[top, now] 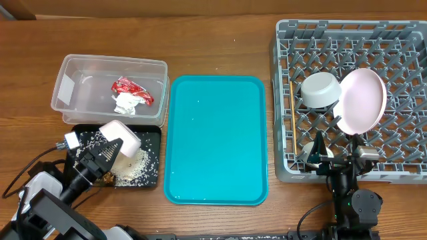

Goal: Sort waste into correct bins and load items into the dishwasher
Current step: 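Tip the food bowl over the black tray to dump scraps, then carry the emptied bowl over to the dish rack with the left gripper, then lower the bowl into the dish rack and release it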

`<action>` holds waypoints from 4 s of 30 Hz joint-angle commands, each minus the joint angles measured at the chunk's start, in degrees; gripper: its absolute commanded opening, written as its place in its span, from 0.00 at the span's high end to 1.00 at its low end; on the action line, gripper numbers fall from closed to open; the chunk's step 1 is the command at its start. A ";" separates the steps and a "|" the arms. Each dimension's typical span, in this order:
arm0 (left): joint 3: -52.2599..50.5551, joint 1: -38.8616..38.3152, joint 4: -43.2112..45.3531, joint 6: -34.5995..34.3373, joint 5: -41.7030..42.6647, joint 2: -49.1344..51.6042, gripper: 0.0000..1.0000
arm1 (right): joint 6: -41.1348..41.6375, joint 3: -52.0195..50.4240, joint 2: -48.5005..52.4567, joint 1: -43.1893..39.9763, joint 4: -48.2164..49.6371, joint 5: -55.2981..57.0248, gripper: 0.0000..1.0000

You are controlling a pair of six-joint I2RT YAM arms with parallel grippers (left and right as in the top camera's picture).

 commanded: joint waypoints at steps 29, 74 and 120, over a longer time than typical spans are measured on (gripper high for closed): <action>24.74 -65.46 56.94 -71.23 -30.62 -2.84 0.96 | -0.04 -0.57 -0.44 -0.33 0.20 -0.13 0.00; 49.68 -85.05 92.50 -82.14 -44.96 38.03 0.96 | -0.04 -0.57 -0.44 -0.33 0.17 -0.13 0.00; 52.50 -85.85 97.61 -83.49 -42.56 43.10 0.86 | -0.02 -0.57 -0.44 -0.33 0.17 -0.13 0.00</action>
